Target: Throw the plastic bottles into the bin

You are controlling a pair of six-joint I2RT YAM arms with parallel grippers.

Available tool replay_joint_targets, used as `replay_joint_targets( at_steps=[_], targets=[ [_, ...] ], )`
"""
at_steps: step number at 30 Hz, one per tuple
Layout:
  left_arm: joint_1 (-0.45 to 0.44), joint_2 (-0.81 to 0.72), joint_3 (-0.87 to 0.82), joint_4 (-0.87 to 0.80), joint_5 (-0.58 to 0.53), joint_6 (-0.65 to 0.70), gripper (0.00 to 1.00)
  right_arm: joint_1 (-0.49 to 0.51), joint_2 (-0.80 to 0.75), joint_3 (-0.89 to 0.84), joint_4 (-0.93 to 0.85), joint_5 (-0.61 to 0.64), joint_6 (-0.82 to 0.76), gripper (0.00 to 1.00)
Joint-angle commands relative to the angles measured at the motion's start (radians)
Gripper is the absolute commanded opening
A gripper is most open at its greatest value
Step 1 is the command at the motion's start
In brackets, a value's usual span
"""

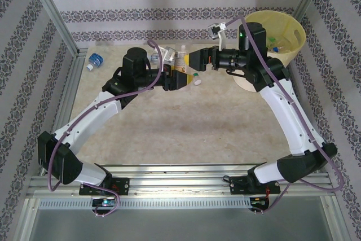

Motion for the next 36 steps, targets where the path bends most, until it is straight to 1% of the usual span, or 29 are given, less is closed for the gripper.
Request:
replay_joint_targets(
  at_steps=[1,4,11,16,19,24,26,32,33,34,35,36],
  targets=[
    [-0.018,0.002,0.046,0.096,0.037,-0.025,0.45,0.007,0.012,0.007,0.010,-0.028,-0.019,0.97],
    [-0.025,0.007,0.053,0.098,0.041,-0.027,0.44,0.008,0.018,0.006,0.003,-0.014,-0.026,0.97],
    [-0.039,0.022,0.063,0.098,0.060,-0.027,0.43,0.015,0.033,0.008,0.016,-0.023,-0.025,0.95],
    [-0.048,0.037,0.077,0.093,0.077,-0.027,0.43,0.020,0.041,0.008,0.022,-0.027,-0.026,0.90],
    [-0.050,0.041,0.082,0.096,0.086,-0.025,0.43,0.020,0.045,0.008,0.022,-0.024,-0.025,0.85],
    [-0.054,0.047,0.091,0.105,0.100,-0.025,0.43,0.020,0.051,0.010,0.023,-0.018,-0.023,0.75],
    [-0.055,0.051,0.093,0.104,0.104,-0.023,0.43,0.021,0.052,0.013,0.027,-0.017,-0.022,0.74],
    [-0.059,0.054,0.085,0.107,0.111,-0.013,0.44,0.020,0.057,0.022,0.020,-0.018,-0.016,0.53],
    [-0.060,0.053,0.081,0.110,0.110,-0.013,0.45,0.021,0.059,0.025,0.016,-0.018,-0.018,0.49],
    [-0.060,0.054,0.077,0.113,0.109,-0.013,0.49,0.018,0.060,0.028,0.011,-0.017,-0.020,0.47],
    [-0.060,0.054,0.073,0.113,0.107,-0.011,0.53,0.018,0.057,0.028,0.007,-0.014,-0.022,0.47],
    [-0.060,0.054,0.070,0.112,0.102,-0.009,0.62,0.018,0.056,0.029,0.003,-0.008,-0.024,0.47]
  ],
)
